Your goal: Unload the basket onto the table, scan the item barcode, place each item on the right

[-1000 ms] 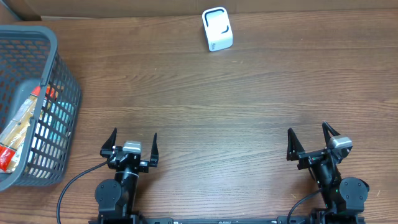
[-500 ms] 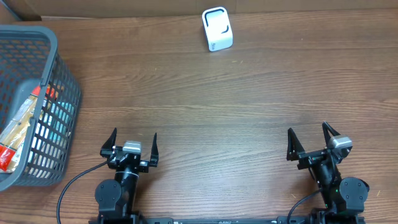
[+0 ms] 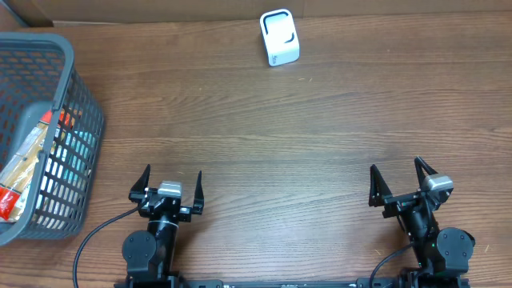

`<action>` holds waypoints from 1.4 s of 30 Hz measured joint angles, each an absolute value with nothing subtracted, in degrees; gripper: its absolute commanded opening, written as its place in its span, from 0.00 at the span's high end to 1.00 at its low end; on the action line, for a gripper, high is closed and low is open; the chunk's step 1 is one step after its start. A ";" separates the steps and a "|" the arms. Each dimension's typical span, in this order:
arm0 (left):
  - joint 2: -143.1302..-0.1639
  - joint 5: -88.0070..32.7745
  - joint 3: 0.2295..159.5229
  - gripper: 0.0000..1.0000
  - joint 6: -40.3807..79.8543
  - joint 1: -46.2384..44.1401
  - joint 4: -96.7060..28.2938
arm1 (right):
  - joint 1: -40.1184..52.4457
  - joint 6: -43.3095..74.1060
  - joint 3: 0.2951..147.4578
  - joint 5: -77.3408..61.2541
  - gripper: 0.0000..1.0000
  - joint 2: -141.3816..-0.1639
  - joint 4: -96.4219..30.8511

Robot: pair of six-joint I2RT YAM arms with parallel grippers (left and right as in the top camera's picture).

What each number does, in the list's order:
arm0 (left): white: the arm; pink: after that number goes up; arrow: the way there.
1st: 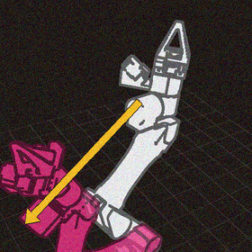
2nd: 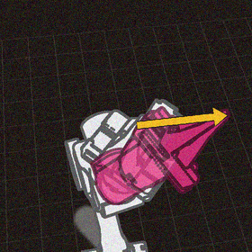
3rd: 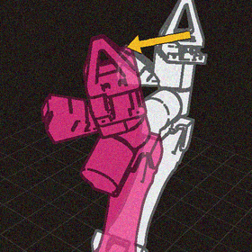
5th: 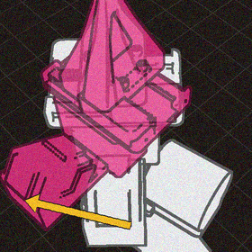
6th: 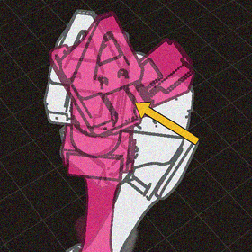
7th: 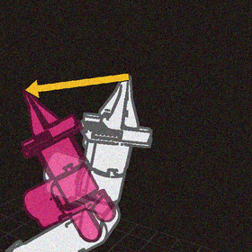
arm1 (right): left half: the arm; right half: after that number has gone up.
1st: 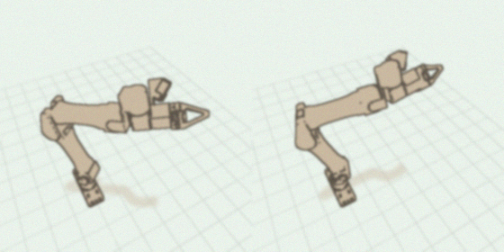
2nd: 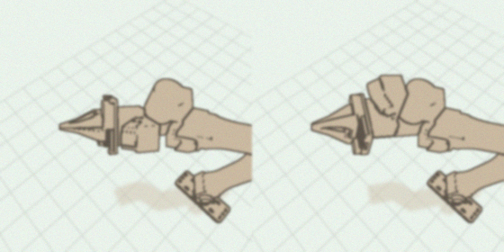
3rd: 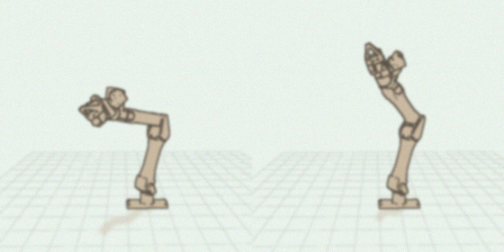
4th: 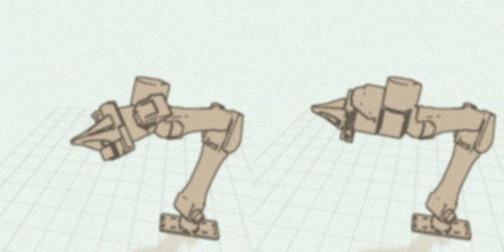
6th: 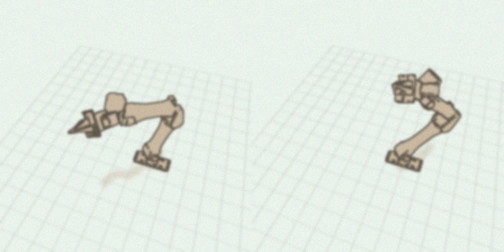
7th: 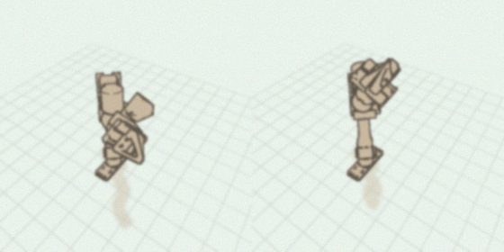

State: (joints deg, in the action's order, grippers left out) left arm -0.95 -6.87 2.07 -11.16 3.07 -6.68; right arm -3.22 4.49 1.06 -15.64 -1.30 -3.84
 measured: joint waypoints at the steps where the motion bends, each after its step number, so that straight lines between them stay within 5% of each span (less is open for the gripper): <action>1: -0.95 -6.90 2.07 0.00 -11.16 3.07 -6.68 | -3.22 4.49 1.06 -15.64 0.00 -1.30 -3.88; 42: -0.95 -6.90 2.04 0.00 -7.22 3.07 -4.69 | -3.22 4.47 1.06 -15.64 0.00 -1.30 -3.86</action>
State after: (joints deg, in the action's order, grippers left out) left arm -0.95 -6.90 2.04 -7.22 3.07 -4.69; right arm -3.22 4.47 1.06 -15.64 -1.30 -3.86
